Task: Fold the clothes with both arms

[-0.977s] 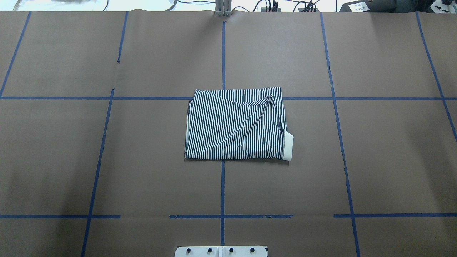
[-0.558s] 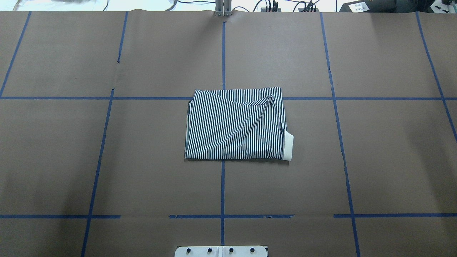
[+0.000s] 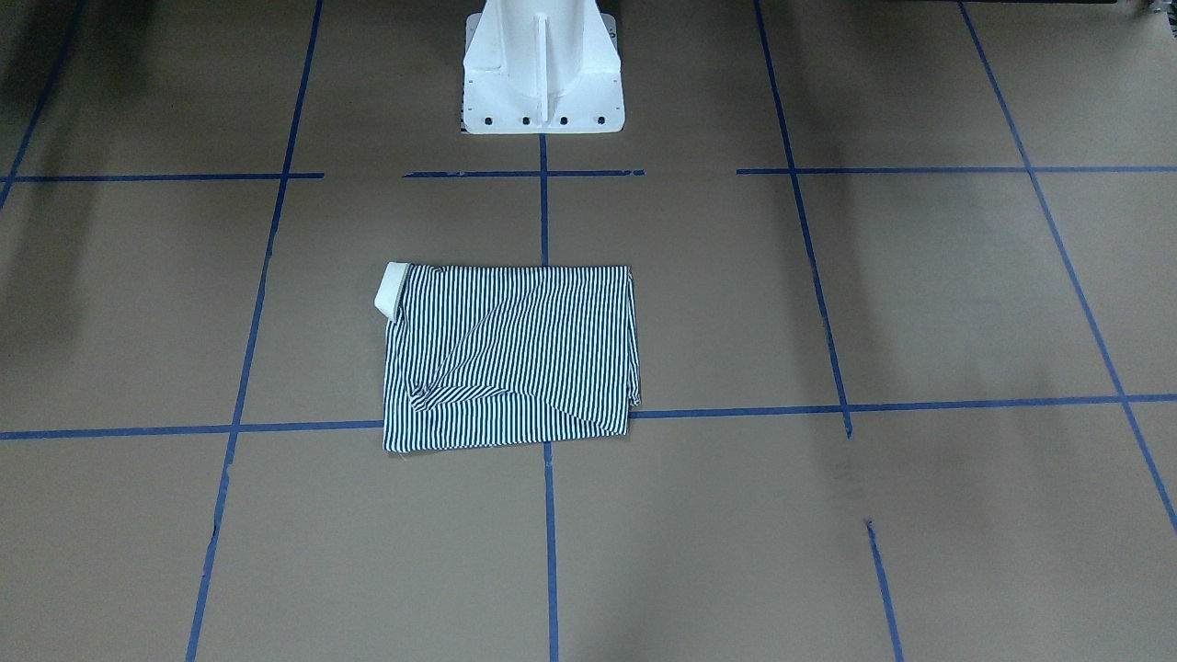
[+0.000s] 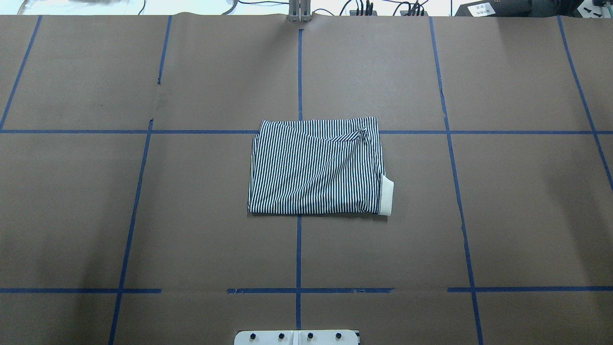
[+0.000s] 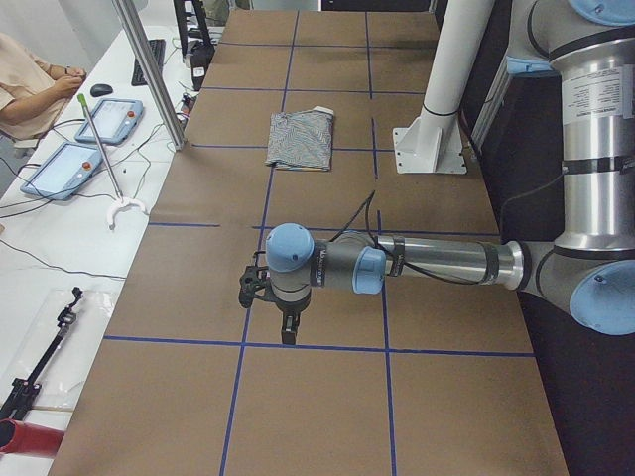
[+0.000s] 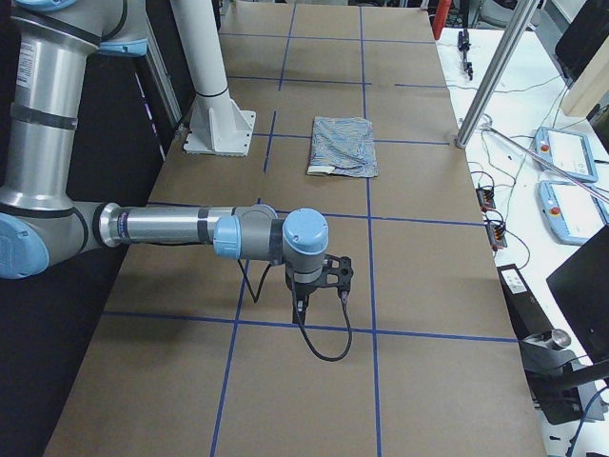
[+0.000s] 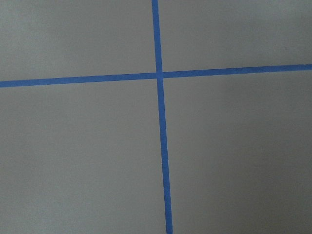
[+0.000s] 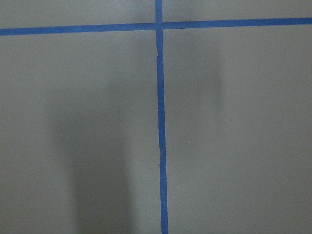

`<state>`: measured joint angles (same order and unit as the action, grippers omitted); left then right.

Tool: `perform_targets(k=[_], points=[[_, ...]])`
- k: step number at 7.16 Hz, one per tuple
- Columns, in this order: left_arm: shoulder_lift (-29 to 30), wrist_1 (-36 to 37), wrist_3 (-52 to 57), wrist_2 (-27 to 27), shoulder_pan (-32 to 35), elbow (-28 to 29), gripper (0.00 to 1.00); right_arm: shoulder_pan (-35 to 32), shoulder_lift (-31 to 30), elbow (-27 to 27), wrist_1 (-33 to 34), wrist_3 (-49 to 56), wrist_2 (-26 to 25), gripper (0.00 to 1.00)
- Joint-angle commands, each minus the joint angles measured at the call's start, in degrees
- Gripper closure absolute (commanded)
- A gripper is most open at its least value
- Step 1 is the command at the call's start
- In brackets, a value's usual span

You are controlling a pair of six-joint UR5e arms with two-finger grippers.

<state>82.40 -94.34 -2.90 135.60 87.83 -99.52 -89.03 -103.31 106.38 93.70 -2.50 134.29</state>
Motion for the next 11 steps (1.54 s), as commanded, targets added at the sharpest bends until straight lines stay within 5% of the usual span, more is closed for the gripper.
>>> perform_targets(k=[1,11], points=[[0.12,-0.14,-0.18,-0.25,-0.02,0.73,0.00,0.09,0.30,-0.29,0.08,0.65,-0.25,0.00],[0.21,-0.14,-0.27,-0.16,-0.02,0.64,0.00,0.09,-0.66,-0.38,-0.01,0.65,-0.78,0.00]])
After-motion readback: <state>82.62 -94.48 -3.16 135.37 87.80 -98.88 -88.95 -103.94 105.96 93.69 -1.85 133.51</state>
